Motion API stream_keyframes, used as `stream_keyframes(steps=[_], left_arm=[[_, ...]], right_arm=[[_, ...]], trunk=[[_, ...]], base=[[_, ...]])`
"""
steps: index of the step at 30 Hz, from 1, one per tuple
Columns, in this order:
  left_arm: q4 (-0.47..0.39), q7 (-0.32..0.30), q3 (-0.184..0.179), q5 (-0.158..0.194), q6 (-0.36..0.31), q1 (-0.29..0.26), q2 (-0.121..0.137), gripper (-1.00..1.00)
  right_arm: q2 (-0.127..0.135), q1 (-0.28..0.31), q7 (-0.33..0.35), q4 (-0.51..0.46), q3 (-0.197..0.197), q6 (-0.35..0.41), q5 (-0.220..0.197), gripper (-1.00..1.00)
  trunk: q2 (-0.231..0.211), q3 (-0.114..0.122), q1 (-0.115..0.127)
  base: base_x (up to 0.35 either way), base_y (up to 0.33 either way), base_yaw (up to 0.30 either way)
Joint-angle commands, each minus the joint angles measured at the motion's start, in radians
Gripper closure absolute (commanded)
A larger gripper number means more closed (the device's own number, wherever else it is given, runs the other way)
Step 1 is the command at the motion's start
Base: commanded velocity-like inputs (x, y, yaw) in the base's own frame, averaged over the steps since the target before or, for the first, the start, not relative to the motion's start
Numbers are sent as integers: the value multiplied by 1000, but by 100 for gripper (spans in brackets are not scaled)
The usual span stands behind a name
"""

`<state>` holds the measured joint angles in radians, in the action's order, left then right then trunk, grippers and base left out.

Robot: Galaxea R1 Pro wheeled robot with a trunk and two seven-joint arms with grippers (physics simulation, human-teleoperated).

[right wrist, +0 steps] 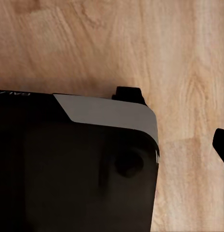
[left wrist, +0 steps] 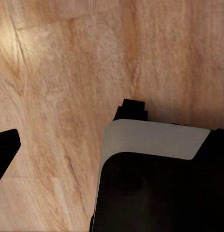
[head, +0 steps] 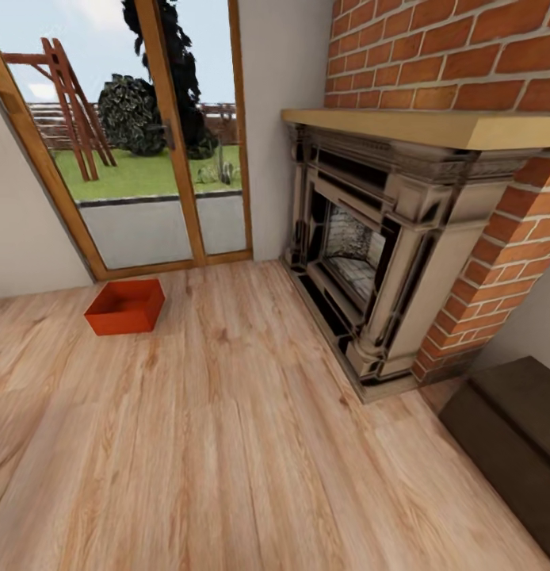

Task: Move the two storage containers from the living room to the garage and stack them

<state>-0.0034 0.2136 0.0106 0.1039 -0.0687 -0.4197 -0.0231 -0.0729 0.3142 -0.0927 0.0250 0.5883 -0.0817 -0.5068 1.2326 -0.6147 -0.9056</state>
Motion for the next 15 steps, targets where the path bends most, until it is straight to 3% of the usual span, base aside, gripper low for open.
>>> stream_keyframes(steps=[1, 15], left_arm=[[0, 3, 0, 10, -2, -1, 0, -100], [0, 3, 0, 10, -2, -1, 0, -100]], right_arm=[[-1, 1, -1, 3, 8, -5, -9, -100], [0, 0, -1, 3, 8, -6, -9, -100]], trunk=[[0, -1, -1], [0, -1, -1]], base=[[287, 0, 205], [255, 0, 223]])
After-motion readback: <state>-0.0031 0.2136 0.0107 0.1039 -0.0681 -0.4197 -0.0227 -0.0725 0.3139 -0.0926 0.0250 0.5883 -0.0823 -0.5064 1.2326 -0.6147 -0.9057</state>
